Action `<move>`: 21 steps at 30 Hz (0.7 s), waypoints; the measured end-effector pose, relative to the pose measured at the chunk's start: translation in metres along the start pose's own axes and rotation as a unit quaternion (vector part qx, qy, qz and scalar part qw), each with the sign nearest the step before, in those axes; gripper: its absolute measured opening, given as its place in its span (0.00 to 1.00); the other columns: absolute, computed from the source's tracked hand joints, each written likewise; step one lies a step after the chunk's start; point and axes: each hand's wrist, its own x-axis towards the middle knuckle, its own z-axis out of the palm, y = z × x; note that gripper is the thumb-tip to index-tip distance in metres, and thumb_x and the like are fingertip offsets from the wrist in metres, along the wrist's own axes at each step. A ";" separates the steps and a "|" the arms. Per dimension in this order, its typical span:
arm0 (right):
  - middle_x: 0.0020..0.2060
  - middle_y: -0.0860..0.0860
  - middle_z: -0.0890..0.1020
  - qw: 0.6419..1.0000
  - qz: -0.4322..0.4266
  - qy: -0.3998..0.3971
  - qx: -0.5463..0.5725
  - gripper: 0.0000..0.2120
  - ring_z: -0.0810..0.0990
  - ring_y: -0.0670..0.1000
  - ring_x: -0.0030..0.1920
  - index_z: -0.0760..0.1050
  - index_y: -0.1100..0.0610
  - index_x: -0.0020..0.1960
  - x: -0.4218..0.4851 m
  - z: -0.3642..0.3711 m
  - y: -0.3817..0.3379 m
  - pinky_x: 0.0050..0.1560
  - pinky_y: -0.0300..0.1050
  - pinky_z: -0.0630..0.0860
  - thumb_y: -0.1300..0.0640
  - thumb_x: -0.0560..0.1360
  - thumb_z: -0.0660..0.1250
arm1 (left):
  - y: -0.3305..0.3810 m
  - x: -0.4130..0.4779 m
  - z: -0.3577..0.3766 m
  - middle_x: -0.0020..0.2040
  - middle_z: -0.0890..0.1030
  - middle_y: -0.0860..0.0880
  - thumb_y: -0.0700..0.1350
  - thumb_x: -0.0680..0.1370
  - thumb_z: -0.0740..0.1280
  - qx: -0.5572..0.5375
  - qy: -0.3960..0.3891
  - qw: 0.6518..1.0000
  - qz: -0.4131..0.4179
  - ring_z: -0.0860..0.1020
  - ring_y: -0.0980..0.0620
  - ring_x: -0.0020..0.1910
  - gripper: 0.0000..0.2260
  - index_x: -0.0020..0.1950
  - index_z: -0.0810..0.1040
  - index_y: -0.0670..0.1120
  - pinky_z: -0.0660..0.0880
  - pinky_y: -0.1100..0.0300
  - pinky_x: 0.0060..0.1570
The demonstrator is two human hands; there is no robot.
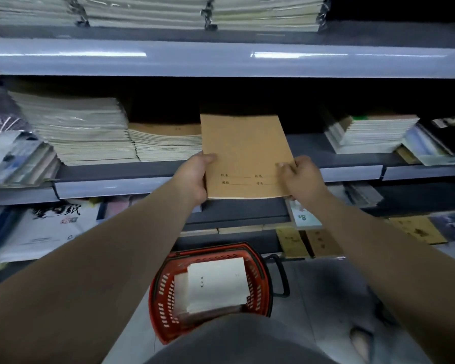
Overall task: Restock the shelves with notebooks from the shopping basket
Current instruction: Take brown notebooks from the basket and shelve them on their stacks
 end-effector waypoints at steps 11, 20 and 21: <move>0.34 0.53 0.74 0.999 -0.017 -0.044 0.022 0.13 0.76 0.50 0.29 0.68 0.63 0.47 0.080 -0.003 0.019 0.17 0.33 0.66 0.52 0.80 0.61 | 0.011 0.049 0.039 0.56 0.83 0.43 0.42 0.81 0.62 -0.031 0.053 0.998 0.012 0.82 0.44 0.51 0.13 0.65 0.76 0.43 0.81 0.52 0.40; 0.36 0.57 0.76 0.997 0.037 -0.052 0.043 0.15 0.75 0.51 0.29 0.73 0.67 0.50 0.110 0.009 0.036 0.17 0.33 0.65 0.53 0.80 0.62 | 0.002 0.073 0.048 0.54 0.80 0.45 0.44 0.79 0.65 0.014 0.096 0.995 -0.038 0.80 0.47 0.47 0.13 0.63 0.75 0.44 0.78 0.58 0.32; 0.38 0.57 0.76 0.997 0.038 -0.051 0.054 0.14 0.75 0.50 0.30 0.72 0.66 0.50 0.114 0.012 0.036 0.17 0.32 0.65 0.54 0.80 0.62 | 0.001 0.076 0.047 0.58 0.78 0.45 0.44 0.79 0.66 0.035 0.105 0.993 -0.040 0.79 0.45 0.50 0.12 0.63 0.74 0.45 0.79 0.56 0.32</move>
